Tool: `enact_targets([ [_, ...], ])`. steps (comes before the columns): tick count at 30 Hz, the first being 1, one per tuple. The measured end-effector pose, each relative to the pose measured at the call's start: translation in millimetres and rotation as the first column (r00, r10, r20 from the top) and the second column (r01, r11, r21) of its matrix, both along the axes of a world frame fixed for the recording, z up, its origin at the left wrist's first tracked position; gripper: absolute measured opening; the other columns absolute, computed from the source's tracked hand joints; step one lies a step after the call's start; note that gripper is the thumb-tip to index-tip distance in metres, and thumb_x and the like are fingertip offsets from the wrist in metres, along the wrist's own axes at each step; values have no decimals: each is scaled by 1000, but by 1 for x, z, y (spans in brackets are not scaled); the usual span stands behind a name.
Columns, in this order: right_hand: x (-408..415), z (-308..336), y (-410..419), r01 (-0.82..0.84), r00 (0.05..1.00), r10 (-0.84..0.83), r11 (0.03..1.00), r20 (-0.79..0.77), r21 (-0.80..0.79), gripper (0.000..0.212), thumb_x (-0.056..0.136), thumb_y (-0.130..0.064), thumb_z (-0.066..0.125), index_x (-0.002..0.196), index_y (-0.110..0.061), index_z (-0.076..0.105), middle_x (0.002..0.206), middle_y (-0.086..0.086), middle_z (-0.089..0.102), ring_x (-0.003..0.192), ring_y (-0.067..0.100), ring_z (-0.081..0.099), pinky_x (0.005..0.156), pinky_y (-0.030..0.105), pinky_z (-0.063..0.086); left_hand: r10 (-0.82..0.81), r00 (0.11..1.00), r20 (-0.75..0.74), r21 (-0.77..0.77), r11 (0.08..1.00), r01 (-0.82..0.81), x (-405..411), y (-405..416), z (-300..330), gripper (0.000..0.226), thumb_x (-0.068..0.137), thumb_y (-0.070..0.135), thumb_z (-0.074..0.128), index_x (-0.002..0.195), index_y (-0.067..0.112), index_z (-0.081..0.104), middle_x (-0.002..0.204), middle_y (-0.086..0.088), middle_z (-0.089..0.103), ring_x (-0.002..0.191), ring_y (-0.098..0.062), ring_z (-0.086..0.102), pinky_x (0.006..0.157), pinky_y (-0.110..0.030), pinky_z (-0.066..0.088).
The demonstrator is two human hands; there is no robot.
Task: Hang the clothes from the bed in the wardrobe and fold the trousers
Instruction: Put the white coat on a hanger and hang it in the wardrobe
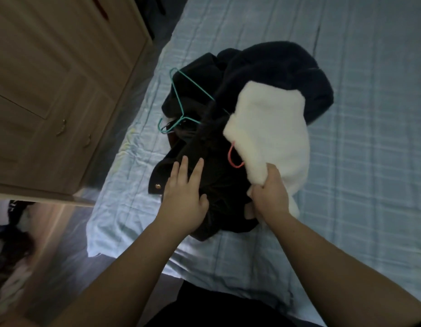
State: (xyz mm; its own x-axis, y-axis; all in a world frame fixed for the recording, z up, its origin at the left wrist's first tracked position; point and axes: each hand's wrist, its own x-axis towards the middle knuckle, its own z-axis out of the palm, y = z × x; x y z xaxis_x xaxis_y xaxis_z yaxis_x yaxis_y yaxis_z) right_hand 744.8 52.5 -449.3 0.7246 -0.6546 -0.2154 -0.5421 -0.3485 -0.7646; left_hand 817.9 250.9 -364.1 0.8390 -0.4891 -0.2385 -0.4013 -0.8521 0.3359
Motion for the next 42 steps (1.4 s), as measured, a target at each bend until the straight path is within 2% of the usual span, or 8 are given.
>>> enact_targets([
  [12, -14, 201, -50, 266, 917, -241, 963, 317, -36, 63, 65, -25, 47, 121, 0, 60, 101, 5, 58, 93, 18, 53, 64, 19, 33, -226, 964, 138, -184, 951, 249, 36, -19, 100, 84, 95, 29, 55, 159, 35, 0, 167, -5, -10, 154, -26, -11, 124, -48, 13],
  [17, -30, 294, -60, 207, 939, -154, 967, 309, -147, 62, 55, -35, 53, 106, -1, 66, 92, 12, 61, 87, 21, 55, 61, 25, 42, -320, 918, 233, -260, 890, 375, 50, -27, 177, 84, 96, 30, 53, 158, 37, -4, 167, 0, -16, 153, -22, -17, 125, -47, 8],
  [20, -42, 346, -54, 170, 956, -110, 963, 274, -208, 51, 57, -27, 51, 101, -6, 66, 84, 8, 61, 78, 20, 54, 53, 15, 38, -385, 863, 327, -291, 828, 480, 59, -40, 223, 83, 98, 29, 51, 158, 36, -5, 167, 0, -14, 153, -22, -17, 125, -46, 5],
  [26, -72, 420, -42, 194, 939, -68, 915, 338, -353, 49, 57, -26, 53, 104, -27, 65, 91, -7, 66, 87, 13, 60, 64, 16, 42, -512, 738, 439, -262, 713, 650, 75, -82, 300, 88, 97, 45, 57, 159, 30, -3, 168, -4, 7, 155, -25, -1, 125, -44, 10],
  [31, -109, 474, -41, 282, 884, -55, 854, 465, -436, 58, 58, -20, 53, 113, -34, 63, 102, -19, 61, 83, -16, 56, 69, 7, 40, -670, 626, 400, -275, 563, 779, 54, -108, 339, 87, 89, 55, 64, 156, 42, 11, 152, 4, 45, 140, -22, 41, 121, -48, 18],
  [34, -128, 502, -47, 253, 863, -23, 885, 504, -392, 59, 60, -20, 56, 115, -40, 62, 114, -10, 65, 93, -2, 61, 79, 24, 47, -628, 649, 428, -440, 483, 757, 43, -118, 358, 62, 87, 51, 68, 138, 48, 33, 128, 7, 60, 114, -21, 59, 98, -43, 49],
  [37, -145, 521, -50, 251, 838, -2, 889, 545, -382, 68, 65, -21, 58, 127, -47, 54, 124, 0, 64, 105, 10, 62, 88, 30, 47, -564, 699, 439, -564, 432, 703, 38, -127, 381, 46, 88, 49, 67, 126, 45, 40, 113, 3, 64, 98, -24, 63, 85, -45, 53],
  [42, -162, 505, -39, 276, 925, 30, 633, 379, -724, 61, 90, -51, 47, 149, -44, 33, 160, -8, 30, 145, 5, 30, 120, 29, 25, -561, 722, 405, -725, 283, 628, 36, -130, 412, 43, 87, 37, 73, 122, 46, 50, 111, 11, 60, 99, -12, 60, 82, -37, 53],
])
